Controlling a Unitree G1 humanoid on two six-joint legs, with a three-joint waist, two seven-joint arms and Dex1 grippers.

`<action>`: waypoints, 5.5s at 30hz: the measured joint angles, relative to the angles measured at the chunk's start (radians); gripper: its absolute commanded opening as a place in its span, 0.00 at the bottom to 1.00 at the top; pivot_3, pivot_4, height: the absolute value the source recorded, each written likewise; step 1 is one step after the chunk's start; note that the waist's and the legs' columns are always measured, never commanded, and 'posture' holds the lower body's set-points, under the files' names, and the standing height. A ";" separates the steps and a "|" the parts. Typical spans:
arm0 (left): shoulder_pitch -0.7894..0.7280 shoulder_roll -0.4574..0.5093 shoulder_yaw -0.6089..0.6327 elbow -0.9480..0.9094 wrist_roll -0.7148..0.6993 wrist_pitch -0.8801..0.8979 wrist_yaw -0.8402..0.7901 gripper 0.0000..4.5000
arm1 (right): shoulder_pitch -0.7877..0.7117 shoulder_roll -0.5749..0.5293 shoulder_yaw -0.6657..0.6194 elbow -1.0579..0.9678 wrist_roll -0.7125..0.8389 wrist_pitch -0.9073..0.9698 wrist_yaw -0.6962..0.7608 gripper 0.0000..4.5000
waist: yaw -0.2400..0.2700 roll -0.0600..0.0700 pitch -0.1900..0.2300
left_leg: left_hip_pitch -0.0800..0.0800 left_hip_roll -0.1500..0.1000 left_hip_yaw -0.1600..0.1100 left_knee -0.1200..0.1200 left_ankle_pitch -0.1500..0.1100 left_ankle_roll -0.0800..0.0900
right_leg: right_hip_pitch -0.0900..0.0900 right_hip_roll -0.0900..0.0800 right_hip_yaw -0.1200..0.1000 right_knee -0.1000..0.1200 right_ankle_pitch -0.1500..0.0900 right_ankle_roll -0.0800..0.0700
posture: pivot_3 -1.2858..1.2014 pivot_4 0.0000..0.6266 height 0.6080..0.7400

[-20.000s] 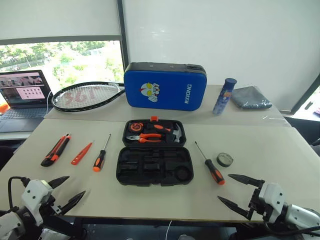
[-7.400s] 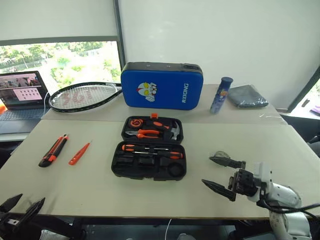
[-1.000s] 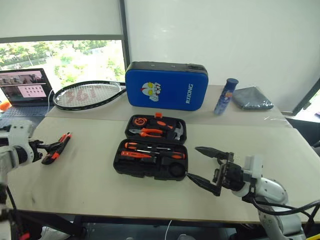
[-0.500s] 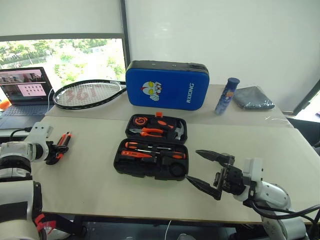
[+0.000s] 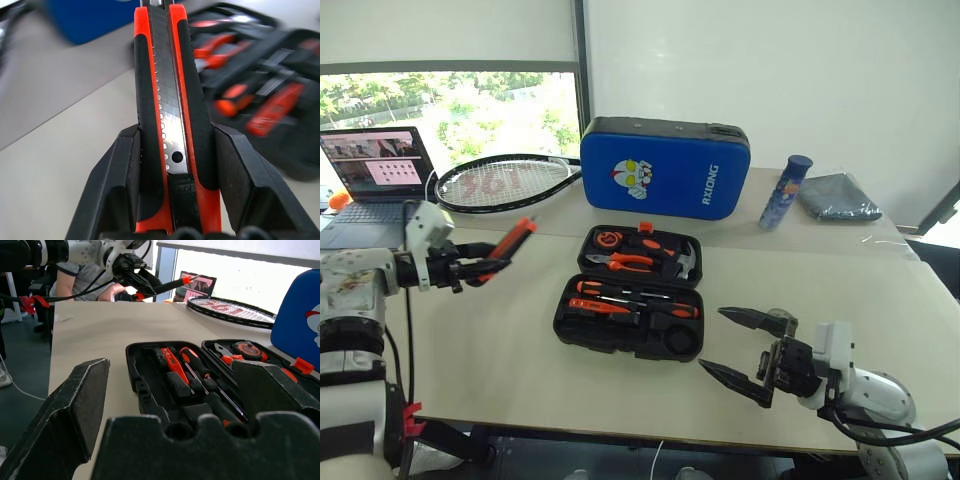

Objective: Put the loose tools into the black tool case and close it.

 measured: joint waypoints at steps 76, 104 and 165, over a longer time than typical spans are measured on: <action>0.033 -0.219 -0.184 -0.175 0.056 -0.119 0.029 0.12 | 0.141 0.016 -0.018 -0.058 -0.047 -0.017 -0.066 1.00 | 0.003 0.008 -0.002 | 0.010 -0.001 -0.002 0.001 0.000 0.002 | 0.015 0.001 -0.001 -0.006 -0.001 0.002 | 0.52 0.24 1.00; 0.016 -0.316 -0.266 -0.024 0.311 -0.325 0.268 0.02 | 0.123 0.038 -0.016 -0.055 -0.083 -0.036 -0.070 1.00 | -0.001 0.012 -0.004 | 0.024 -0.001 -0.002 0.000 0.000 0.002 | 0.030 0.001 -0.001 -0.007 -0.004 0.008 | 0.52 0.24 1.00; 0.555 -0.036 0.253 -0.413 -0.277 0.131 0.008 1.00 | 0.374 -0.058 -0.378 0.078 -0.095 -0.042 -0.091 1.00 | -0.009 0.017 -0.004 | 0.018 0.002 0.004 -0.004 0.000 0.002 | 0.017 0.000 0.004 -0.007 -0.006 0.006 | 0.52 0.24 1.00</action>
